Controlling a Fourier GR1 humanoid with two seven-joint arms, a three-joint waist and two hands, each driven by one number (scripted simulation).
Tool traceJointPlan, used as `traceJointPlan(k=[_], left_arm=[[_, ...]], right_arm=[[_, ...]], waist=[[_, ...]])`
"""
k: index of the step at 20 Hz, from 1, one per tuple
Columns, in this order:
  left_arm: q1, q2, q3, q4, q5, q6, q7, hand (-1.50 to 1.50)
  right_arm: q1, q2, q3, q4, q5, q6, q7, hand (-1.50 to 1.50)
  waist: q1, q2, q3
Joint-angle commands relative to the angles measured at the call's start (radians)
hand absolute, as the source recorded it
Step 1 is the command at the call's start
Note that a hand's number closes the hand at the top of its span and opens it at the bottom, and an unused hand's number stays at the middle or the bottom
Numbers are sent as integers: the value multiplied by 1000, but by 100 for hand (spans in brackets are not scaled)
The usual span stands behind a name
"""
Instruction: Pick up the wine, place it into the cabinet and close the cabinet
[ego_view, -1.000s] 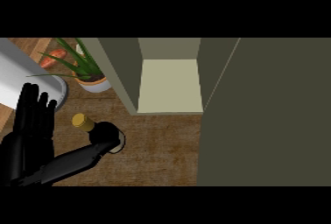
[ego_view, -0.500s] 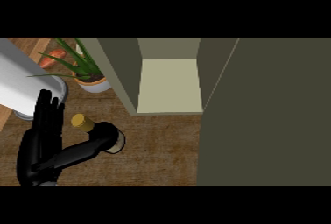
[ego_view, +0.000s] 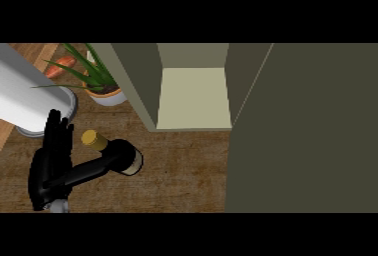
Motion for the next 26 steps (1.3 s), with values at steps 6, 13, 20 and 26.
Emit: traceJointPlan(k=[6, 13, 20, 26], left_arm=[[-4, -34, 57, 229, 75, -88, -197, -150], [-52, -48, 86, 375, 122, -159, -273, -150], [44, -113, 45, 408, 95, -163, -406, -150], [-61, -124, 113, 622, 187, -207, -542, -150]], right_arm=[[99, -26, -22, -232, -60, 5, 47, -150], [61, -42, -21, -261, -54, -3, 95, -150], [38, -28, -11, -255, -40, -17, 108, -150], [51, -32, -9, -270, -54, -14, 104, -150]], waist=[[0, 1, 1], [-1, 2, 1], [5, -1, 1], [-7, 1, 0]])
